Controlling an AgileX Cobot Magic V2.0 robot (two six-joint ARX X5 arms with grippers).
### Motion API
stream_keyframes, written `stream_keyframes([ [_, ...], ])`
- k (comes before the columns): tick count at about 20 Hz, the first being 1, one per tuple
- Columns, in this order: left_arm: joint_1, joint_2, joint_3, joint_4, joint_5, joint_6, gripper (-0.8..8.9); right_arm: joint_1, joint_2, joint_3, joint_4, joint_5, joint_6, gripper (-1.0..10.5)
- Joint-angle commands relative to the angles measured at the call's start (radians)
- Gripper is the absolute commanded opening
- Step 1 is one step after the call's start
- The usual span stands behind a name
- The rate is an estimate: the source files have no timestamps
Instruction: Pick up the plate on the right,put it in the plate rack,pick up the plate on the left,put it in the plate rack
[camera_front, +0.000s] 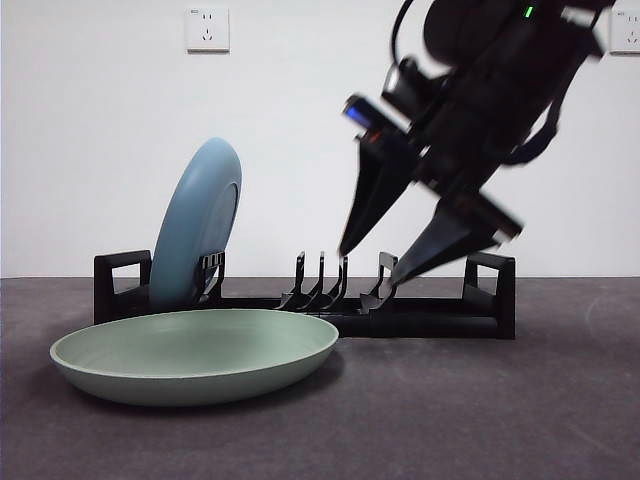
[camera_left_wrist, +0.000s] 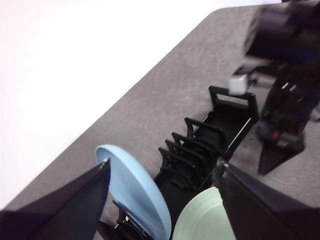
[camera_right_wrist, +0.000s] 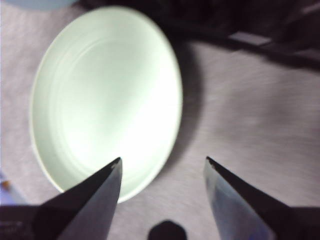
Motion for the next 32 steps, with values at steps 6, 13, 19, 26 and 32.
stream_keyframes([
  [6,-0.165,0.002,-0.002,-0.032,-0.144,0.021,3.55,0.034,0.164,-0.002,0.085,-0.018,0.043,2.7],
  [13,-0.2,0.01,-0.002,-0.055,-0.17,0.028,3.5,0.041,0.205,-0.002,0.129,-0.016,0.076,1.0],
  [19,-0.2,0.05,-0.002,-0.097,-0.169,0.027,3.5,0.041,0.208,-0.002,0.114,-0.012,0.083,-0.1],
  [26,-0.28,0.193,-0.002,-0.17,-0.152,0.031,3.5,0.037,0.082,-0.002,-0.008,0.013,0.082,-0.1],
  [32,-0.473,0.317,-0.002,-0.2,-0.154,0.026,3.5,-0.003,-0.06,-0.002,-0.101,0.044,0.08,-0.1],
])
